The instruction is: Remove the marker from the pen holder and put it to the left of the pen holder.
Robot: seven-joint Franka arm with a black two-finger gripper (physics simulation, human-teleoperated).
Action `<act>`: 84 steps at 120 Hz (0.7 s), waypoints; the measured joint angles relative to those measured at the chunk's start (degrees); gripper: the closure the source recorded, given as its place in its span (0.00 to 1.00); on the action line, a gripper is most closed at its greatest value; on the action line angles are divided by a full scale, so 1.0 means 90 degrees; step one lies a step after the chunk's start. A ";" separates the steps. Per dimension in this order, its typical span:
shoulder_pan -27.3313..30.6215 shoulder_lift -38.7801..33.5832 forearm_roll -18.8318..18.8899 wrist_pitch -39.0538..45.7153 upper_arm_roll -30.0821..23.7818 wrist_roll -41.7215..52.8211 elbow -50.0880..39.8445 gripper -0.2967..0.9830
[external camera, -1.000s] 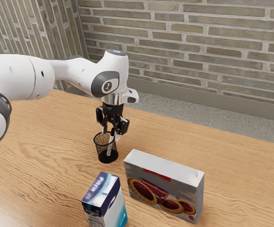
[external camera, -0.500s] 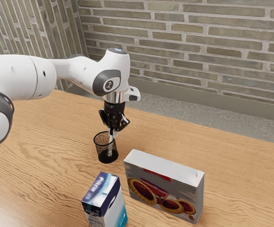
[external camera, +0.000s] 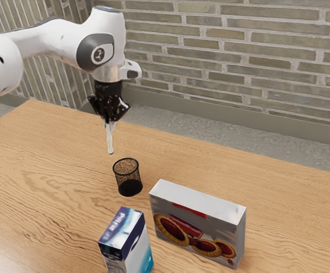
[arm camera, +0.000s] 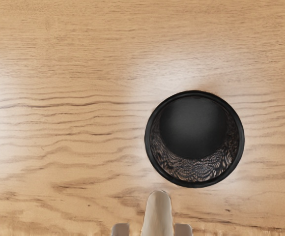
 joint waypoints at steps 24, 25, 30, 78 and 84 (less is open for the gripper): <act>0.0040 0.1052 -0.0198 -0.1407 0.0914 -0.0050 0.0382 0.83; 0.0039 0.1117 -0.0202 -0.1465 0.0933 -0.0052 0.0416 0.83; 0.0037 0.1451 -0.0224 -0.1785 0.1043 -0.0062 0.0598 0.83; 0.0337 0.3154 -0.0423 -0.3697 0.1274 -0.0149 0.1634 0.83; 0.0383 0.3215 -0.0443 -0.3766 0.1265 -0.0158 0.1695 0.80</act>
